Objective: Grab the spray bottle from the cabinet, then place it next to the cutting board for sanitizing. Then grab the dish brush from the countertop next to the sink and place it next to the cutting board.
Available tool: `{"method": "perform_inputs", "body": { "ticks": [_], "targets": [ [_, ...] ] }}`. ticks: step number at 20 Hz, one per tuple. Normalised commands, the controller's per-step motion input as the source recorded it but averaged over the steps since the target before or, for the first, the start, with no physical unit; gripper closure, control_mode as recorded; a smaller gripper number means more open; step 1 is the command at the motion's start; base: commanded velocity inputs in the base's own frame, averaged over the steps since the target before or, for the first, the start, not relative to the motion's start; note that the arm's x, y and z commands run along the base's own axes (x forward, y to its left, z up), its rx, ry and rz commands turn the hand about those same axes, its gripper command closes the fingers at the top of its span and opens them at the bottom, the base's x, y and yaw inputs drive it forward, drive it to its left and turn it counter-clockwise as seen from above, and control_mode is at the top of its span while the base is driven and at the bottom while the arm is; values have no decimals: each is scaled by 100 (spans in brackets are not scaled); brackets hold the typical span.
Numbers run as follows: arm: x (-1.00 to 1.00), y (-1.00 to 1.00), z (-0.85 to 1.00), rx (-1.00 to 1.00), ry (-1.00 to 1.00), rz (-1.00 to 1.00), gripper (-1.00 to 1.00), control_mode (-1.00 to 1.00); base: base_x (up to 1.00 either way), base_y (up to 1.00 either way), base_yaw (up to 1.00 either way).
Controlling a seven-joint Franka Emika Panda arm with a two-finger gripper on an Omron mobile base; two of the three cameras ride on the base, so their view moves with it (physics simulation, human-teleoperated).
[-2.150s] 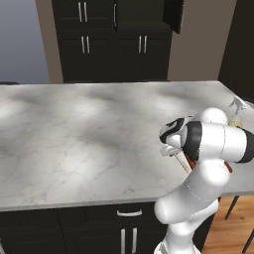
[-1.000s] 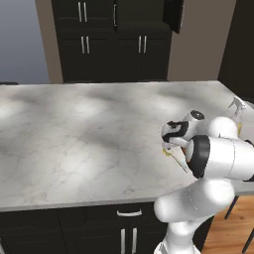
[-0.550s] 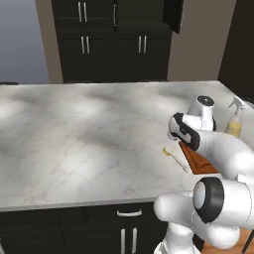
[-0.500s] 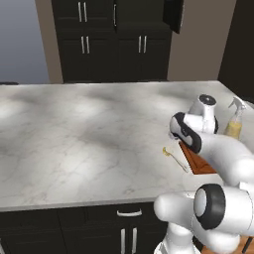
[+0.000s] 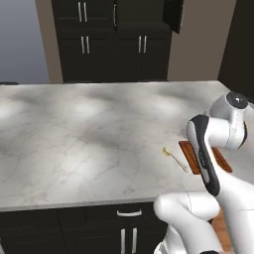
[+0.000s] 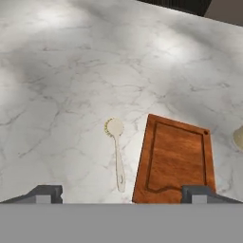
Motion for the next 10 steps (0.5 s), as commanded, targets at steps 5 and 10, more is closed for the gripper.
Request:
{"method": "perform_inputs", "body": {
  "ticks": [5,10],
  "targets": [
    [-88,9,99,6,7,0,-100,-100,0,0,0],
    [-82,10,94,12,17,0,-100,-100,0,0,0]
  ]
}}
